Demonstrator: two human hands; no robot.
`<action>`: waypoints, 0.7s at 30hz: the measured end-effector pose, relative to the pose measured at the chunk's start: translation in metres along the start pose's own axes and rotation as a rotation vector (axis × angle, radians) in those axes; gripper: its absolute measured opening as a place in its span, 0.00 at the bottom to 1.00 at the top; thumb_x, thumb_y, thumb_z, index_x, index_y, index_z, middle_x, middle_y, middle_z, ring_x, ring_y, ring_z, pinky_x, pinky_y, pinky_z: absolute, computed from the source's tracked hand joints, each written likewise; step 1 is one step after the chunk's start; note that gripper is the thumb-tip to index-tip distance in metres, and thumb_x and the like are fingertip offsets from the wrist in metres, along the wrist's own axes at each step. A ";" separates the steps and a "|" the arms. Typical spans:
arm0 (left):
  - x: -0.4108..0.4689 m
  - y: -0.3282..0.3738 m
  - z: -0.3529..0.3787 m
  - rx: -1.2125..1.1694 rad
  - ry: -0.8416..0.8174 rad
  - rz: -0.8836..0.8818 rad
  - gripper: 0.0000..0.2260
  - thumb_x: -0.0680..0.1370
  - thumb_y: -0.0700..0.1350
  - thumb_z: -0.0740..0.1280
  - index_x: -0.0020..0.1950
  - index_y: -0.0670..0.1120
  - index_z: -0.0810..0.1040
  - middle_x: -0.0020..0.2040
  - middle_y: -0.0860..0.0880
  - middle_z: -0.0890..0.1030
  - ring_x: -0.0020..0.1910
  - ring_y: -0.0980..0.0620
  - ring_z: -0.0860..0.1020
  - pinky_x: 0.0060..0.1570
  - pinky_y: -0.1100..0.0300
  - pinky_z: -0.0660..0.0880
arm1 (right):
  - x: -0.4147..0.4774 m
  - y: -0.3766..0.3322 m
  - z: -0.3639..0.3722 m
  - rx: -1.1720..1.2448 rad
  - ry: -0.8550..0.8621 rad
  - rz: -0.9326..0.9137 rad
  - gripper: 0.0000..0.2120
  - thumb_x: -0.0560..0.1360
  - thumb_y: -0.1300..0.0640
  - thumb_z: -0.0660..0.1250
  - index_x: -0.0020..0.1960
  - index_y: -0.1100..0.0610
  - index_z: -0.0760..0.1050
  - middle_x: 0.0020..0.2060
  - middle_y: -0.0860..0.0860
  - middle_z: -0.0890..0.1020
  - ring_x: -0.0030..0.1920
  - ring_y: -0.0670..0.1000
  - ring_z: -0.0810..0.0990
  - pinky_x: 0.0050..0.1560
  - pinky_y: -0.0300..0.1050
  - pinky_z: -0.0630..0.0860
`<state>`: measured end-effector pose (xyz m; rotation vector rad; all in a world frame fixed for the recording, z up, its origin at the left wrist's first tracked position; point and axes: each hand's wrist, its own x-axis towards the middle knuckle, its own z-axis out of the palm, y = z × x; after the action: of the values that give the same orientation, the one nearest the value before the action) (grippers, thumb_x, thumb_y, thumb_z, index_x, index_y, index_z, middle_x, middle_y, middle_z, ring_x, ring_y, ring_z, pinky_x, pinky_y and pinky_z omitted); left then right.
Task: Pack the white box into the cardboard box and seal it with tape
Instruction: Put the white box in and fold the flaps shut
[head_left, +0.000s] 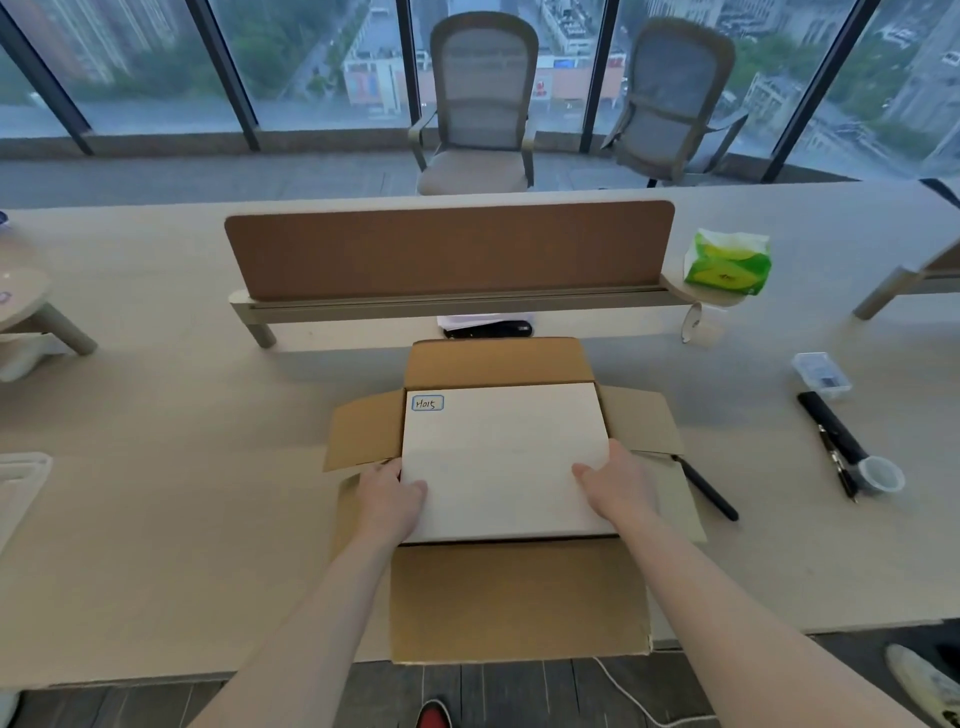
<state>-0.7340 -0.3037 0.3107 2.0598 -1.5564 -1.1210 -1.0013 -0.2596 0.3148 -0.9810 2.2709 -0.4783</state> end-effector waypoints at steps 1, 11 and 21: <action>0.002 -0.001 0.002 0.027 0.009 0.001 0.13 0.77 0.42 0.65 0.61 0.46 0.79 0.62 0.45 0.72 0.61 0.45 0.71 0.55 0.59 0.66 | 0.001 0.000 0.000 -0.007 0.002 0.002 0.17 0.76 0.48 0.68 0.61 0.54 0.72 0.59 0.54 0.81 0.60 0.59 0.77 0.52 0.50 0.72; 0.000 -0.009 0.008 0.157 0.023 0.094 0.13 0.78 0.42 0.64 0.61 0.43 0.78 0.63 0.45 0.68 0.65 0.44 0.67 0.61 0.56 0.66 | -0.018 -0.005 0.010 -0.018 0.000 -0.026 0.25 0.78 0.53 0.58 0.75 0.50 0.63 0.65 0.54 0.75 0.62 0.59 0.74 0.51 0.51 0.70; -0.025 0.005 -0.001 0.139 -0.077 0.037 0.21 0.81 0.48 0.63 0.73 0.43 0.69 0.73 0.44 0.67 0.71 0.45 0.67 0.67 0.52 0.66 | -0.048 0.002 -0.017 0.085 -0.136 -0.043 0.25 0.81 0.54 0.59 0.77 0.55 0.63 0.72 0.53 0.71 0.67 0.56 0.73 0.61 0.49 0.71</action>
<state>-0.7391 -0.2832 0.3242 2.0879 -1.7478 -1.1195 -0.9873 -0.2211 0.3451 -0.9902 2.0956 -0.5064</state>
